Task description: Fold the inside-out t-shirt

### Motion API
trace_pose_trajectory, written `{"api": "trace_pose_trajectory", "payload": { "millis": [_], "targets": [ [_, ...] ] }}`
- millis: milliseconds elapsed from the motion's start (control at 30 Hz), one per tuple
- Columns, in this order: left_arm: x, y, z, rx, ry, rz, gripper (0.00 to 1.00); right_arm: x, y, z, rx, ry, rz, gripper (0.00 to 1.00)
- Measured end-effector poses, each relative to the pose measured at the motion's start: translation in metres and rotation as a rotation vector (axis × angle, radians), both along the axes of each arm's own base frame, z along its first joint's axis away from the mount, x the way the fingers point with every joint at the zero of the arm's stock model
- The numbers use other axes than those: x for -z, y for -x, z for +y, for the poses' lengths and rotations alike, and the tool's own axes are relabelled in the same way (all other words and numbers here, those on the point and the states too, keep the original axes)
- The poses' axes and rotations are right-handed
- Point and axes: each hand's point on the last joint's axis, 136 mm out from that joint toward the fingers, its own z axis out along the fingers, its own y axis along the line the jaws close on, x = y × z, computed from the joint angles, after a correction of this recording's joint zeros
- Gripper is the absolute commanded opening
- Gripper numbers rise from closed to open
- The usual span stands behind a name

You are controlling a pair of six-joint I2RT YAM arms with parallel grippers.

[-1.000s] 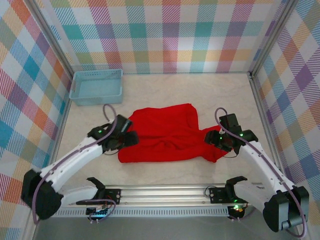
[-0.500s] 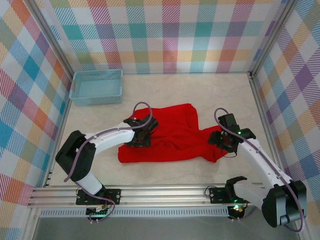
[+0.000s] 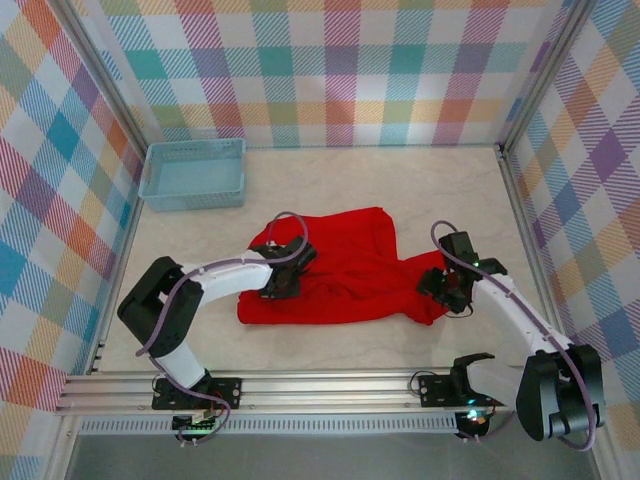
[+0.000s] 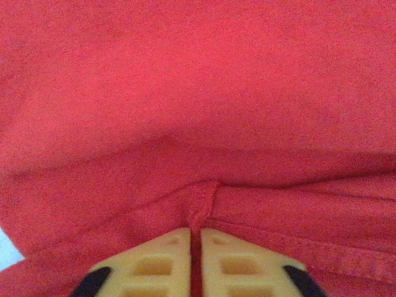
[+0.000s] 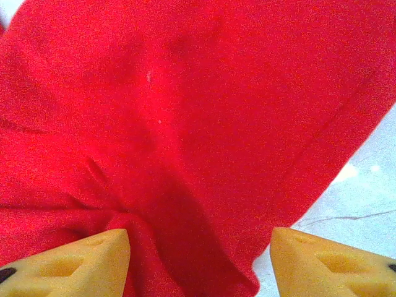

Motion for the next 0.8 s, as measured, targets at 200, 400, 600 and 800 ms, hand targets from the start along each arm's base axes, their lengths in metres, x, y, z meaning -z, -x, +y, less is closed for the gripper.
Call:
{"api": "trace_pose_trajectory", "payload": {
  "millis": [200, 400, 600, 800],
  "targets": [
    [-0.042, 0.007, 0.021, -0.041, 0.066, -0.159, 0.00, 0.014, 0.015, -0.004, 0.027, 0.019, 0.046, 0.58],
    [-0.070, 0.012, 0.034, -0.077, 0.131, -0.269, 0.00, 0.025, 0.017, -0.001, 0.035, 0.028, 0.089, 0.54],
    [-0.072, 0.021, 0.047, -0.096, 0.141, -0.304, 0.00, 0.039, 0.018, 0.004, 0.031, 0.036, 0.132, 0.41],
    [-0.090, 0.019, 0.051, -0.114, 0.179, -0.368, 0.00, 0.044, 0.016, 0.003, 0.029, 0.050, 0.143, 0.04]
  ]
}}
